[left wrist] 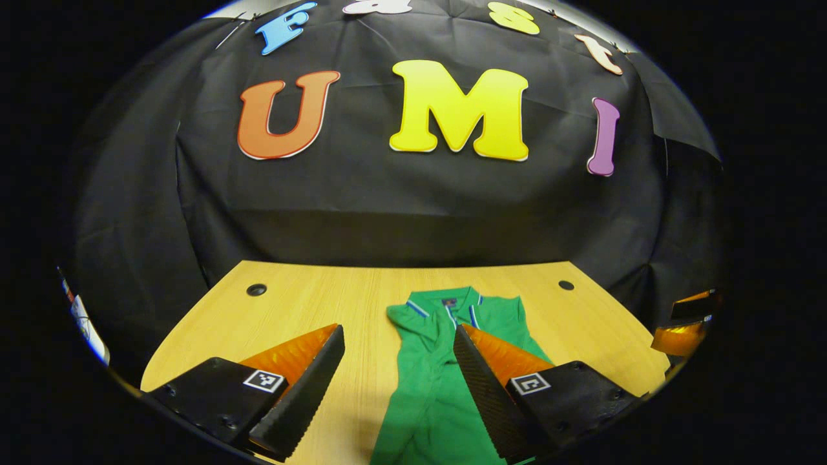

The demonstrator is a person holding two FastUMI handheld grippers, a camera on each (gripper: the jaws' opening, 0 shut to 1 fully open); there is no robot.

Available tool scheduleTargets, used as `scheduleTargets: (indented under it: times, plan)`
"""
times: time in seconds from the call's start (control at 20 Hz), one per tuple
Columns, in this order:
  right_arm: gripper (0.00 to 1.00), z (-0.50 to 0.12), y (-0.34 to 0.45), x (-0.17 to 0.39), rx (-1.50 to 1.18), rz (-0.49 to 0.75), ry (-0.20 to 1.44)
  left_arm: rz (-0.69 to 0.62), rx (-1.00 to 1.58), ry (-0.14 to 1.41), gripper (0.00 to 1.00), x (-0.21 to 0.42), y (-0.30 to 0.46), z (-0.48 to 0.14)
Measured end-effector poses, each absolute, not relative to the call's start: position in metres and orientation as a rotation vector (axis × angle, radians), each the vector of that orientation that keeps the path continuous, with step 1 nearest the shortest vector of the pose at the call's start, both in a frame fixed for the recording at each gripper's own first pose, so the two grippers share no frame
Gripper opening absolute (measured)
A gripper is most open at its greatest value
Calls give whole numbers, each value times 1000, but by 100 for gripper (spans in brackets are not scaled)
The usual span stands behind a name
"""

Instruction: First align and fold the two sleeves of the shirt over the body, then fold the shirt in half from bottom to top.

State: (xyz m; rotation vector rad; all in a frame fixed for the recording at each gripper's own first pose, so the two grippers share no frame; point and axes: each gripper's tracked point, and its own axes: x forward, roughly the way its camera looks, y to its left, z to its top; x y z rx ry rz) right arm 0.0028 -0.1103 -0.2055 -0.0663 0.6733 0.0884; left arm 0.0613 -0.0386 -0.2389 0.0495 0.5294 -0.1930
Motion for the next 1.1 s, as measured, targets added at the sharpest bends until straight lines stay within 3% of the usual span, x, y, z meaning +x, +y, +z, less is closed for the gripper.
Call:
scheduleTargets:
  times: [0.3,0.7,0.85,1.1]
  plan:
    - [96,-254,-136,-62,-84,56,818,-132,29,682,100,-45,22,-277]
    - [96,-349,-152,-136,-73,39,1150,-250,15,1059,100,-144,29,-361]
    - [96,-379,-157,-152,-35,6,1270,-260,11,1183,100,-166,28,-382]
    - [96,-412,-175,-162,-51,-32,1382,-234,77,1256,100,-177,40,-390]
